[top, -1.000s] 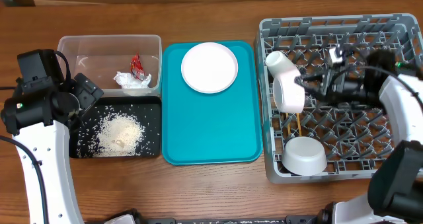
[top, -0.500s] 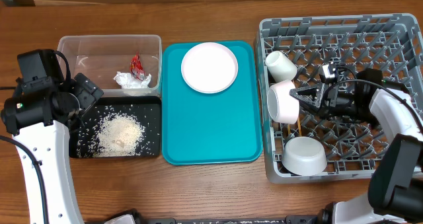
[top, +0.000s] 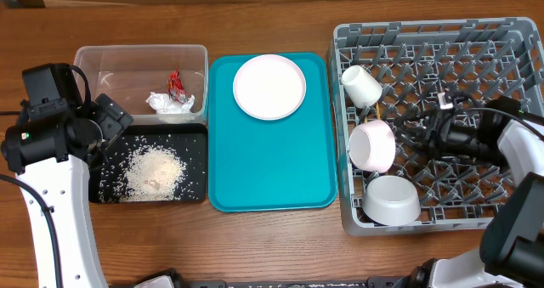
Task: Sort waste into correct bins and load items into the dishwasher
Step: 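Carry the pink bowl into the rack's middle and release it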
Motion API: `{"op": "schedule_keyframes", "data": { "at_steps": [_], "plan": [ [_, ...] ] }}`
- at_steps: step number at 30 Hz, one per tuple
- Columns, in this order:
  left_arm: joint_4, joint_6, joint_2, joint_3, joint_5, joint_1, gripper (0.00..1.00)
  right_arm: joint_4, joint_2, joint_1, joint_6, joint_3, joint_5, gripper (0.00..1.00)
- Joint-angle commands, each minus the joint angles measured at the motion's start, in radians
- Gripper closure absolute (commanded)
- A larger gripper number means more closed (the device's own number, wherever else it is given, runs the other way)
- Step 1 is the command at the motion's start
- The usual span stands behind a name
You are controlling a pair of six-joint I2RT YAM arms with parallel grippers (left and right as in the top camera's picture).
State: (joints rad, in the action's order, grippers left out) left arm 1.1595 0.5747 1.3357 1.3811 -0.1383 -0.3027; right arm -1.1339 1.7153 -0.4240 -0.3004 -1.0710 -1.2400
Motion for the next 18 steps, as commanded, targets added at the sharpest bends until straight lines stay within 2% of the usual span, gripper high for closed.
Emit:
{"op": "schedule_keyframes", "data": {
  "at_steps": [1,5,10,14,18],
  "plan": [
    [0.0,0.012,0.005,0.015,0.005,0.002,0.0,-0.018,-0.003,-0.04,-0.01,-0.023,0.016,0.36],
    [0.0,0.012,0.005,0.015,0.005,0.002,0.0,-0.092,-0.005,-0.082,-0.007,-0.11,0.017,0.31],
    [0.0,0.012,0.005,0.015,0.005,0.002,0.0,-0.163,-0.008,-0.075,0.108,-0.3,0.13,0.27],
    [0.0,0.012,0.005,0.015,0.005,0.002,0.0,-0.183,-0.035,0.008,0.222,-0.457,0.316,0.27],
    [0.0,0.012,0.005,0.015,0.005,0.002,0.0,-0.159,-0.066,0.166,0.334,-0.578,0.512,0.28]
  ]
}}
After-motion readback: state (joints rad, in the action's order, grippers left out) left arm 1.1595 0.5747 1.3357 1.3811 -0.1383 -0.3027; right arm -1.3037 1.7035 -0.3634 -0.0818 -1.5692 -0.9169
